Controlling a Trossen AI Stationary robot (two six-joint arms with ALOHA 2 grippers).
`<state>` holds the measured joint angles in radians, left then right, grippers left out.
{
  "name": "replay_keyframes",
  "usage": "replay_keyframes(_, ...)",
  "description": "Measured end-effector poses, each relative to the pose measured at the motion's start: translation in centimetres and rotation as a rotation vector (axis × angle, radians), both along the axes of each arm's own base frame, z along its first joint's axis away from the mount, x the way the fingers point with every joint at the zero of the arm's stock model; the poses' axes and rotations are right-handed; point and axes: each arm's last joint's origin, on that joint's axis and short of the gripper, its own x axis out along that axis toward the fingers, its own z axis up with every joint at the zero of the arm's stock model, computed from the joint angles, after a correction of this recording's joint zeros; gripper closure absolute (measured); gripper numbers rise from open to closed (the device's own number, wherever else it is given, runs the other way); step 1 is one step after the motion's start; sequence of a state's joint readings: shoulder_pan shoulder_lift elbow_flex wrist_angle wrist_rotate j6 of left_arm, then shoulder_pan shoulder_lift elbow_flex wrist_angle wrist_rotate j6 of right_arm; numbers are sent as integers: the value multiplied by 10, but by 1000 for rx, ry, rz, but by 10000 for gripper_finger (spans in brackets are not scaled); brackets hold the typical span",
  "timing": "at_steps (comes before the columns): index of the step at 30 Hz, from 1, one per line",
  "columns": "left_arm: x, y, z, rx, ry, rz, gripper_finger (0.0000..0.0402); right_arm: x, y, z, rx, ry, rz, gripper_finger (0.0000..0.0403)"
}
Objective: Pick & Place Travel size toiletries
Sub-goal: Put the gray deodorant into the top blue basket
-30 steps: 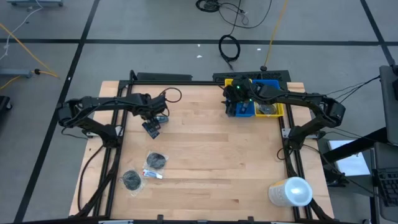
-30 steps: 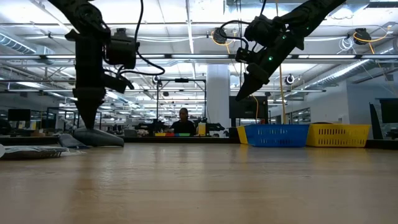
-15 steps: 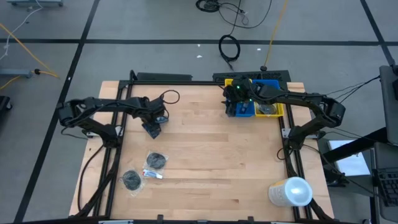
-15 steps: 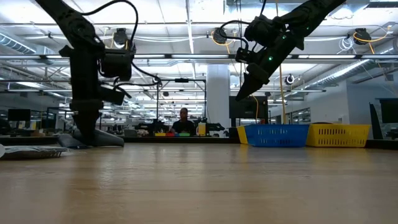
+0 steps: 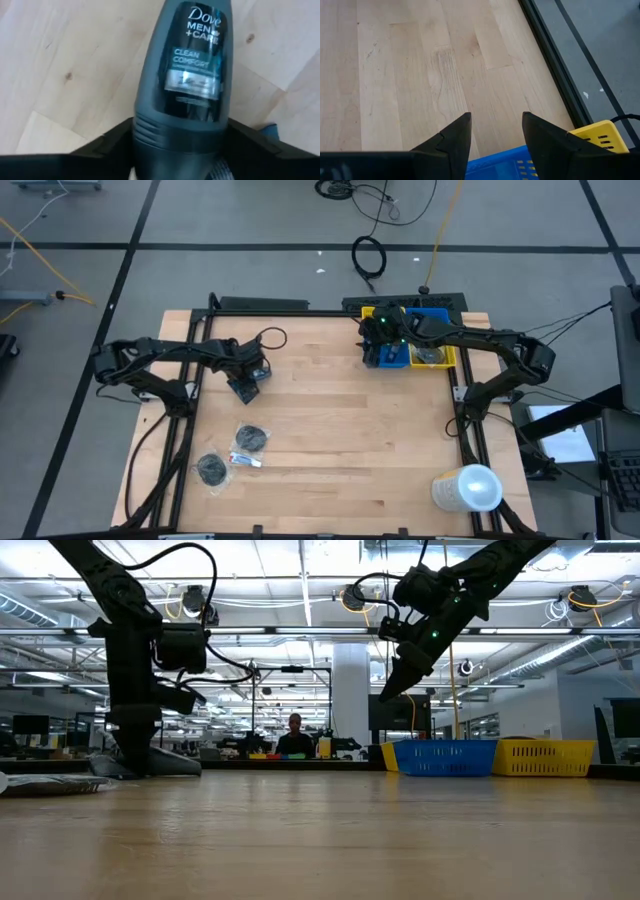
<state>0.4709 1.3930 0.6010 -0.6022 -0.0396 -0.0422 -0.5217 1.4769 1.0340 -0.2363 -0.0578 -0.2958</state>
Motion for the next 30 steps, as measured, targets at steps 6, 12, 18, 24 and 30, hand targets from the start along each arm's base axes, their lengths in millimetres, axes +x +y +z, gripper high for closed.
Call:
replay_keyframes(6, 1, 1, 0, 7, -15, -8, 216, 0, 0, 0, 0, 0, 0, 232)
replay_keyframes(12, 2, 0, 0, -9, -24, 29, 216, 0, 0, 0, 0, 0, 0, 235)
replay_keyframes(18, 5, -1, 4, -20, -18, 71, 216, 0, 0, 0, 1, 0, 0, 232)
replay_keyframes(24, 25, -6, 25, 18, -100, 33, 216, 1, 3, 0, 91, -48, 37, 230)
replay_keyframes(30, 57, -19, 57, 117, -236, -50, 216, 6, 8, 4, 235, -160, 197, 230)
